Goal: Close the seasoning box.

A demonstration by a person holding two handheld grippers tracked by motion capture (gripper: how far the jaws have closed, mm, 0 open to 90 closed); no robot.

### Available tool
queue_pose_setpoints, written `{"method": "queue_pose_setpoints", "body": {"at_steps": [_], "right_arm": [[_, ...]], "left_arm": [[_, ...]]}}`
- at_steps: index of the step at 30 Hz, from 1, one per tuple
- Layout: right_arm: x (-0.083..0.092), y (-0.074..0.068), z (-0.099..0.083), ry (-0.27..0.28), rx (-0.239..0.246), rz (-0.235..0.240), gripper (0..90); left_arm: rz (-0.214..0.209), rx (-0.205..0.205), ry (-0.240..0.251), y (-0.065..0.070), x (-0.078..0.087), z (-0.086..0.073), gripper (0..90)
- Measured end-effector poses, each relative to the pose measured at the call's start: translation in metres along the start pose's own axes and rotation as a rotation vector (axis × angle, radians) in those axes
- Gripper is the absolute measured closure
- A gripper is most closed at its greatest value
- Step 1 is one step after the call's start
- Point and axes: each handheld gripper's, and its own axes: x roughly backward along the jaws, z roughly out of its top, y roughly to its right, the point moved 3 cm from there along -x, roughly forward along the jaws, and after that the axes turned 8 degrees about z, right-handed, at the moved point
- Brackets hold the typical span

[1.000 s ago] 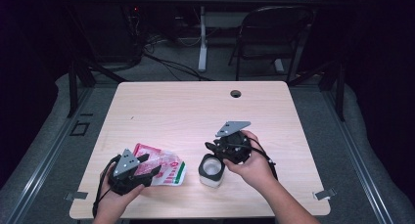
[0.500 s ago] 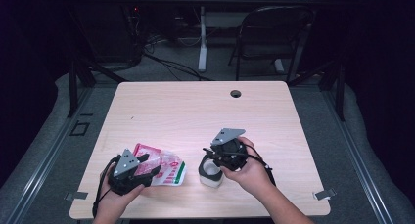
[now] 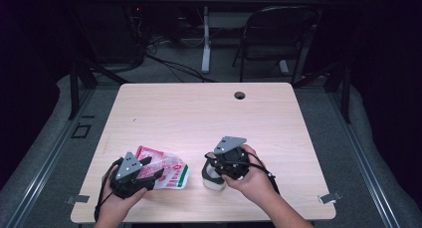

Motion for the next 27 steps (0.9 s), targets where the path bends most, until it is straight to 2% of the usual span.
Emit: {"method": "queue_pose_setpoints", "body": {"at_steps": [17,27], "right_arm": [[-0.010,-0.015,-0.007,-0.006,0.073,-0.042,65.0],[-0.015,-0.022,-0.012,-0.007,0.098,-0.062,62.7]], "left_arm": [[-0.001,-0.005,-0.007,0.000,0.000,0.000,40.7],[0.002,-0.007,-0.006,0.001,-0.001,-0.001,40.7]]}}
